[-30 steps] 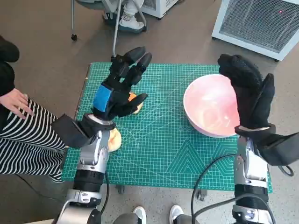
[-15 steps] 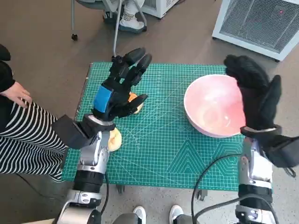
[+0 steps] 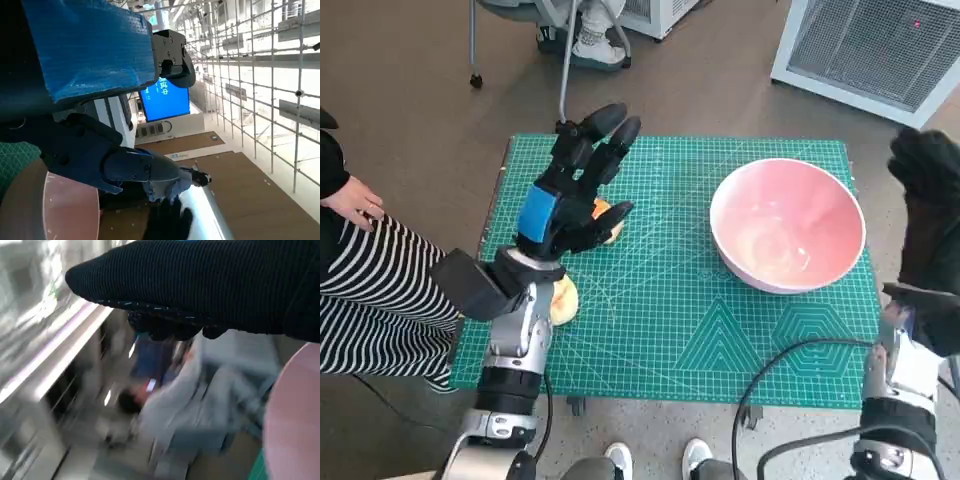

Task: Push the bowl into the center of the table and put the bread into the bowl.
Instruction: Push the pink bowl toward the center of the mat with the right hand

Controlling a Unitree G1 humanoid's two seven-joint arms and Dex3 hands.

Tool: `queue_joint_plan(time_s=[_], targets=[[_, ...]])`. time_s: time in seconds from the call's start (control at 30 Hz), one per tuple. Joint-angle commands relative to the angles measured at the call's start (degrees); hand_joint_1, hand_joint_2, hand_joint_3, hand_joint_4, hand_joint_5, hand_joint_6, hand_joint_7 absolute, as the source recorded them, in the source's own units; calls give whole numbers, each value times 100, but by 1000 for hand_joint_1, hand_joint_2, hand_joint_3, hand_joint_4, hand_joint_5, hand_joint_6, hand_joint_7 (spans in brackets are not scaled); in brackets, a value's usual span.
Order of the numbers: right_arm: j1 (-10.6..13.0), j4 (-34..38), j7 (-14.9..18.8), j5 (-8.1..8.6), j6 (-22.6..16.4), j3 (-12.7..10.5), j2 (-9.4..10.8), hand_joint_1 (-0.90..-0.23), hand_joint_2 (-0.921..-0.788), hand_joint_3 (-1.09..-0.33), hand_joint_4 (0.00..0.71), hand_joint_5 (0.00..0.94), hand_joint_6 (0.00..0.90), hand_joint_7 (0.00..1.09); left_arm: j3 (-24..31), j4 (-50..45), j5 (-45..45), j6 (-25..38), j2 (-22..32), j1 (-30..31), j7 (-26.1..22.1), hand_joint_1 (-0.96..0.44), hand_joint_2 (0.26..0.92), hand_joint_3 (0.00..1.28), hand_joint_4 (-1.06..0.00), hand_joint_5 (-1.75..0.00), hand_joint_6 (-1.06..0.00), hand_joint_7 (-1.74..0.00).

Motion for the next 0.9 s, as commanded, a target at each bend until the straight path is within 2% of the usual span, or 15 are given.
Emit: queue_joint_plan(time_s=[0.03,0.2,0.47,0.6,0.9], targets=[[-156,847,-229,-36,-44,-137,-151,-672,-921,-891,104,0,21,492,-16,-67,91,-17,16,17,48,-437,921,257,-250,-19,1,-682],[-353,1626,-169,84,-49,-240,-241,-651,-921,-913,90,0,5,484,-27,-86,107,-3,18,18,77,-438,921,257,-253,-20,1,-686],[-666,2583,-35,308,276,-443,-273,-640,-921,-912,81,7,26,438,-36,-60,151,-27,19,17,86,-445,921,252,-252,-20,1,-690],[-787,2914,55,430,493,-534,-216,-631,-921,-909,87,9,47,431,-18,-44,144,-28,33,19,54,-448,921,250,-252,-19,1,-690],[-968,3233,229,546,788,-579,3,-641,-921,-893,92,3,85,358,10,-80,138,-17,92,57,33,-453,921,243,-257,-21,1,-699]])
